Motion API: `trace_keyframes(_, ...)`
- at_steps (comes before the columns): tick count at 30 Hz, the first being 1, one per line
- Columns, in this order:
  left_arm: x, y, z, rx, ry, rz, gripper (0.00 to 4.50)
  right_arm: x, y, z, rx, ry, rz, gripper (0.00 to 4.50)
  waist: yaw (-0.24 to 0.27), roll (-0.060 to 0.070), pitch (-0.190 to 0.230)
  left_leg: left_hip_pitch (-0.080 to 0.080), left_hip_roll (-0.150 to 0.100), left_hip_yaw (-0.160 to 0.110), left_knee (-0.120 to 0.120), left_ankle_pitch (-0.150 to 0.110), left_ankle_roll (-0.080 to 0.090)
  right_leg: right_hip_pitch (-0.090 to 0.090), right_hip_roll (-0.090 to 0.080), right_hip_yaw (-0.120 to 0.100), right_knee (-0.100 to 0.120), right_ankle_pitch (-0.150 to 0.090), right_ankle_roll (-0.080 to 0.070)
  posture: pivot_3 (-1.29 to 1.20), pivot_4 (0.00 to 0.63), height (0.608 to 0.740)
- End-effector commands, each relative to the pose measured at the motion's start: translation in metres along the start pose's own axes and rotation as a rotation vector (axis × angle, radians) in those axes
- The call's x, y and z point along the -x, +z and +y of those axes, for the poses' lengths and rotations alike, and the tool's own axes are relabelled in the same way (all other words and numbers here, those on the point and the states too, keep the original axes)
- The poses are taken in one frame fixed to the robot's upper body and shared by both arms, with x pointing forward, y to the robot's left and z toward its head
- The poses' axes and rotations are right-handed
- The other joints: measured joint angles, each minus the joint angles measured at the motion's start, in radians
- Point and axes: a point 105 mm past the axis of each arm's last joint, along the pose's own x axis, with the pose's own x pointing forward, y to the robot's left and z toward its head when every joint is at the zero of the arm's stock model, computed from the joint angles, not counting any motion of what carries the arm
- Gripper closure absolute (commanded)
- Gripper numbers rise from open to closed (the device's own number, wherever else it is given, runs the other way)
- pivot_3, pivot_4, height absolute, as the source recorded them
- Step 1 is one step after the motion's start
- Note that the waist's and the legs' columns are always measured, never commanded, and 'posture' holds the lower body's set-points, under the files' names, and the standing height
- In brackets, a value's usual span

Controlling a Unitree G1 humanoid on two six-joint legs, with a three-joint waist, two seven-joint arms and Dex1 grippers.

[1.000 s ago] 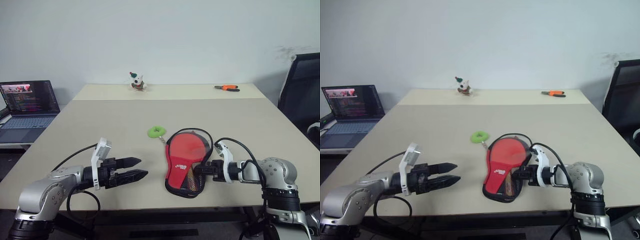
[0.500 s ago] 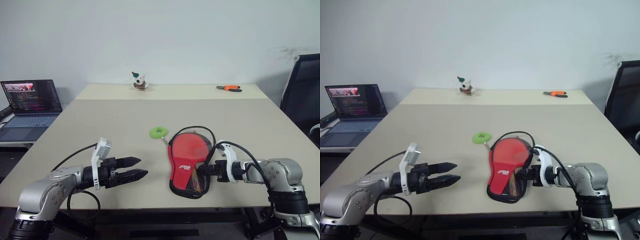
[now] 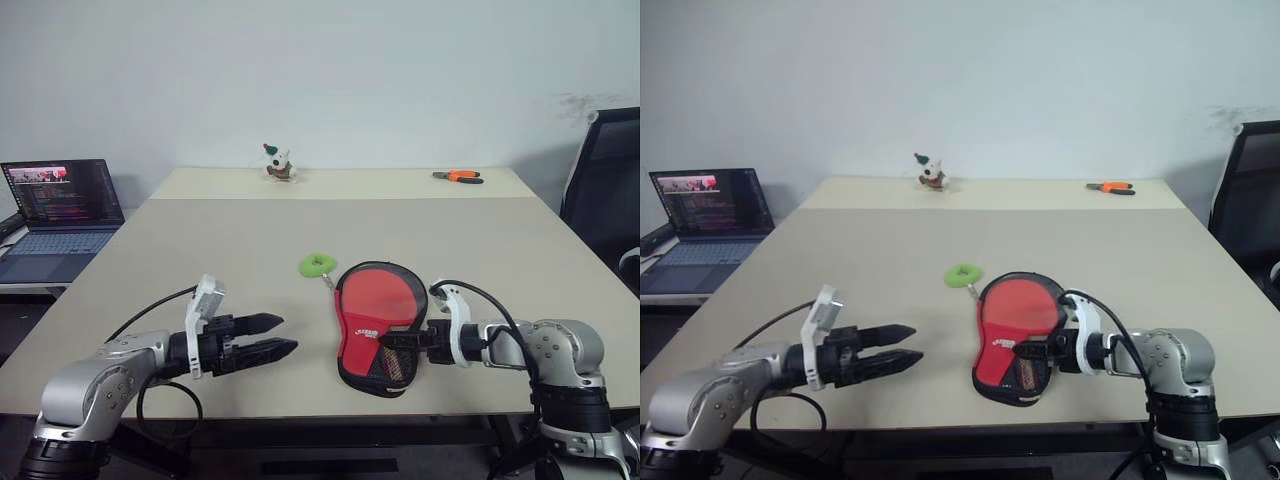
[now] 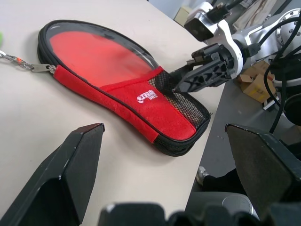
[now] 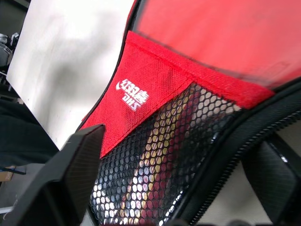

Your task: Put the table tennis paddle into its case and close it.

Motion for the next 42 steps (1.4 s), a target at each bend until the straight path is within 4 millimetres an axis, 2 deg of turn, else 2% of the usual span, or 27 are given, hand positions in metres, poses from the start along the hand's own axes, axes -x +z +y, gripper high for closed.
trace_keyframes(1, 0.001, 0.007, -0.002, -0.045, 0.001, -0.021, 0.00, 0.015, 0.018, 0.007, 0.049, 0.013, -0.085, 0.04, 0.000, 0.000, 0.000, 0.000, 0.000, 0.000, 0.000, 0.000, 0.000, 0.000, 0.000, 0.000, 0.000, 0.000, 0.000, 0.00, 0.150, 0.740)
trace_keyframes(3, 0.001, 0.006, -0.002, -0.043, 0.007, -0.025, 0.00, 0.022, 0.018, 0.013, 0.073, 0.039, -0.100, 0.04, 0.000, 0.000, 0.000, 0.000, 0.000, 0.000, 0.000, 0.000, 0.000, 0.000, 0.000, 0.000, 0.000, 0.000, 0.000, 0.00, 0.150, 0.740)
trace_keyframes(6, 0.003, 0.007, -0.001, -0.039, 0.021, -0.039, 0.00, 0.035, 0.005, 0.022, 0.265, 0.043, -0.041, 0.04, 0.006, 0.001, 0.001, 0.000, -0.001, 0.000, 0.000, 0.000, 0.000, 0.000, 0.000, 0.000, -0.001, 0.000, 0.000, 0.00, 0.150, 0.740)
trace_keyframes(9, 0.004, 0.008, 0.000, -0.042, 0.031, -0.040, 0.00, 0.045, 0.000, 0.012, 0.509, -0.040, 0.025, 0.04, 0.008, 0.001, 0.001, -0.001, -0.001, 0.000, 0.000, 0.000, 0.000, 0.000, 0.000, -0.001, -0.003, -0.001, 0.001, 0.00, 0.150, 0.740)
trace_keyframes(10, 0.004, 0.008, 0.001, -0.044, 0.035, -0.044, 0.00, 0.047, 0.005, 0.008, 0.553, -0.058, 0.009, 0.04, 0.008, 0.001, 0.001, -0.001, 0.000, 0.000, 0.000, 0.000, 0.000, 0.001, 0.000, -0.001, -0.004, -0.001, 0.001, 0.00, 0.150, 0.740)
trace_keyframes(12, 0.003, 0.010, 0.003, -0.050, 0.044, -0.050, 0.00, 0.048, 0.030, 0.006, 0.577, -0.071, -0.111, 0.04, 0.004, 0.000, 0.001, 0.000, 0.001, 0.001, 0.000, 0.000, 0.000, 0.001, 0.000, 0.000, -0.004, -0.001, 0.001, 0.00, 0.150, 0.740)
trace_keyframes(15, 0.001, 0.015, 0.010, -0.057, 0.077, -0.072, 0.00, 0.043, 0.058, 0.012, 0.564, -0.051, -0.266, 0.04, 0.001, -0.001, 0.002, 0.001, 0.002, 0.002, 0.000, 0.000, 0.000, 0.001, 0.000, 0.000, -0.002, -0.001, 0.001, 0.00, 0.150, 0.740)
trace_keyframes(17, -0.001, 0.019, 0.017, -0.064, 0.109, -0.085, 0.00, 0.032, 0.069, 0.023, 0.534, -0.011, -0.341, 0.04, 0.002, -0.001, 0.002, 0.001, 0.002, 0.001, 0.000, 0.000, 0.000, 0.001, 0.001, 0.000, -0.002, -0.001, 0.001, 0.00, 0.150, 0.740)
trace_keyframes(21, -0.007, 0.027, 0.034, -0.081, 0.192, -0.103, 0.00, 0.001, 0.067, 0.037, 0.498, 0.028, -0.367, 0.04, 0.008, -0.002, 0.002, 0.000, 0.001, 0.000, 0.000, 0.000, 0.000, 0.000, 0.000, 0.000, -0.002, 0.000, 0.001, 0.00, 0.150, 0.740)
trace_keyframes(24, -0.012, 0.035, 0.052, -0.094, 0.283, -0.131, 0.62, -0.019, 0.058, 0.043, 0.474, 0.048, -0.356, 0.00, 0.010, -0.002, 0.002, -0.001, 0.000, -0.001, 0.000, 0.000, 0.000, 0.000, -0.001, 0.000, -0.001, 0.000, 0.000, 0.00, 0.150, 0.740)
trace_keyframes(26, -0.018, 0.040, 0.067, -0.120, 0.356, -0.136, 1.30, -0.028, 0.051, 0.043, 0.478, 0.043, -0.337, 0.00, 0.013, -0.002, 0.002, -0.001, -0.001, -0.001, 0.000, 0.000, 0.000, 0.000, -0.001, -0.001, -0.001, 0.000, -0.001, 0.00, 0.150, 0.740)
trace_keyframes(30, -0.030, 0.049, 0.085, -0.155, 0.425, -0.140, 2.81, -0.034, 0.043, 0.039, 0.503, 0.014, -0.309, 0.00, 0.013, -0.002, 0.002, -0.001, -0.002, -0.001, 0.001, 0.000, 0.000, 0.000, -0.001, -0.002, -0.001, 0.001, -0.001, 0.00, 0.150, 0.740)
trace_keyframes(34, -0.039, 0.065, 0.092, -0.185, 0.416, -0.164, 4.27, -0.038, 0.037, 0.037, 0.515, -0.009, -0.300, 0.00, 0.012, -0.002, 0.002, -0.001, -0.001, -0.002, 0.000, 0.000, 0.000, 0.000, 0.000, -0.002, -0.001, 0.001, -0.001, 0.00, 0.150, 0.740)
trace_keyframes(35, -0.040, 0.067, 0.091, -0.189, 0.402, -0.167, 4.44, -0.038, 0.037, 0.037, 0.508, -0.008, -0.308, 0.00, 0.011, -0.002, 0.002, -0.001, -0.001, -0.002, 0.000, 0.000, 0.000, 0.000, 0.000, -0.002, -0.001, 0.001, -0.001, 0.00, 0.150, 0.740)
trace_keyframes(38, -0.042, 0.071, 0.088, -0.193, 0.361, -0.186, 4.44, -0.036, 0.038, 0.039, 0.480, -0.004, -0.338, 0.00, 0.005, -0.002, 0.002, -0.001, -0.001, -0.001, 0.000, 0.000, 0.000, 0.000, 0.000, -0.001, 0.000, 0.001, -0.001, 0.00, 0.150, 0.740)
trace_keyframes(42, -0.033, 0.068, 0.061, -0.168, 0.177, -0.191, 4.44, -0.013, 0.063, 0.036, 0.317, 0.023, -0.489, 0.00, 0.002, -0.002, 0.002, 0.000, 0.000, -0.002, 0.000, 0.000, -0.001, 0.000, -0.001, -0.001, 0.000, 0.003, -0.004, 0.00, 0.150, 0.740)
